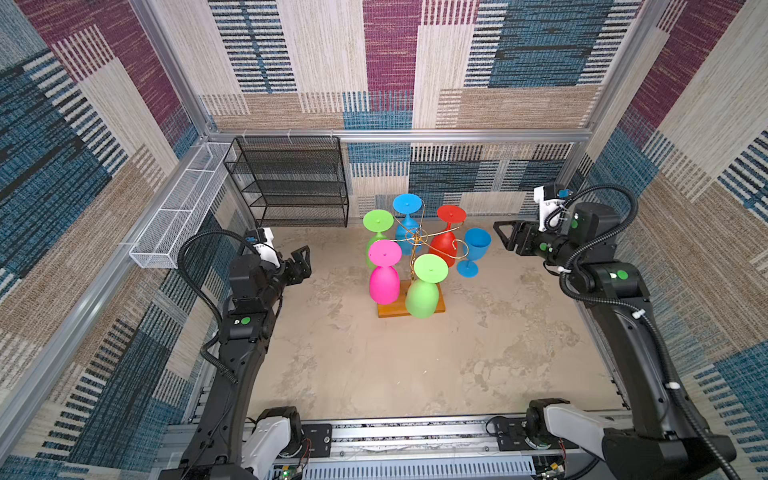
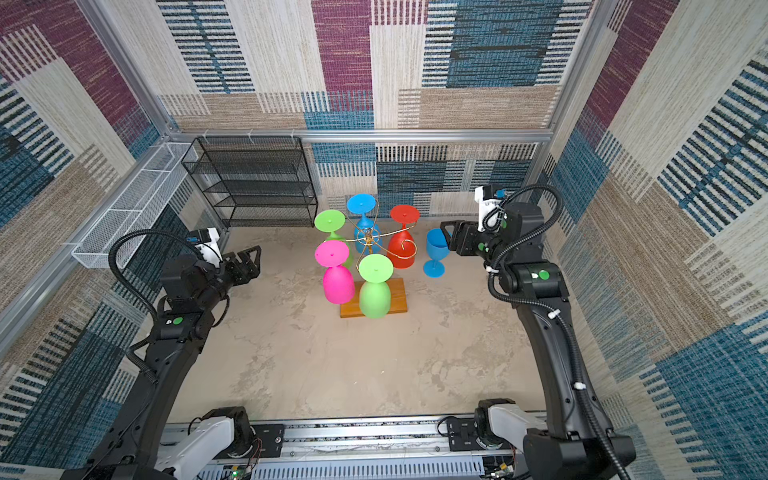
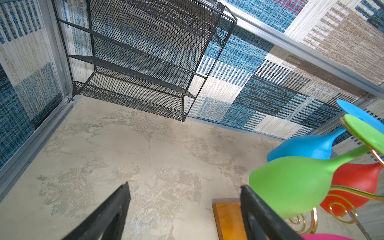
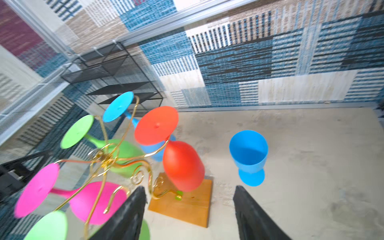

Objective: Take the wine glass off the wine glass rack
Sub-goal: 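Open the right gripper and raise it off the blue glass, then reach the right gripper to the foot of the green glass nearest the robot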

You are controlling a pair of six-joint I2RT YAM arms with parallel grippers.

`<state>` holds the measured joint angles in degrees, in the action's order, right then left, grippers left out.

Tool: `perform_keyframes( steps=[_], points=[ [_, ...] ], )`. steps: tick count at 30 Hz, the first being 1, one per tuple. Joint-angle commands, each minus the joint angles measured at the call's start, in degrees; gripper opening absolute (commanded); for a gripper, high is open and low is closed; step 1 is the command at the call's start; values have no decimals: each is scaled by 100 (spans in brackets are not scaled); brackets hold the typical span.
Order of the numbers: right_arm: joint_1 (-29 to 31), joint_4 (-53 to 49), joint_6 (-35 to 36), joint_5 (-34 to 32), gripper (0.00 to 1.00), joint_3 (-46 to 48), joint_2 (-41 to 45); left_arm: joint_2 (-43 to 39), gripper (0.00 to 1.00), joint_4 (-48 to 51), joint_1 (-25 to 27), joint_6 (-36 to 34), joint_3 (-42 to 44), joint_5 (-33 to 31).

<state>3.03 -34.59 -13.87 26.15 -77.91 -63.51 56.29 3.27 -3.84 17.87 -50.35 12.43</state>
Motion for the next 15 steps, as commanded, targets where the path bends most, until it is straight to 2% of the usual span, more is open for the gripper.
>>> perform_keyframes(
  steps=[1, 4, 10, 15],
  points=[
    [-3, 504, -653, 1243, 67, 471, 365, -39, 85, -143, -12, 116, 32, 72],
    [-3, 644, -992, 1959, 61, 886, 564, -61, 85, -152, -21, 131, 46, 85],
    [67, 1427, -1913, 2817, 59, 1763, 1020, -112, 85, -177, -23, 142, 64, 68],
    [600, 1862, -2393, 2556, 58, 2165, 1150, -106, 85, -195, -29, 169, 84, 93]
  ],
)
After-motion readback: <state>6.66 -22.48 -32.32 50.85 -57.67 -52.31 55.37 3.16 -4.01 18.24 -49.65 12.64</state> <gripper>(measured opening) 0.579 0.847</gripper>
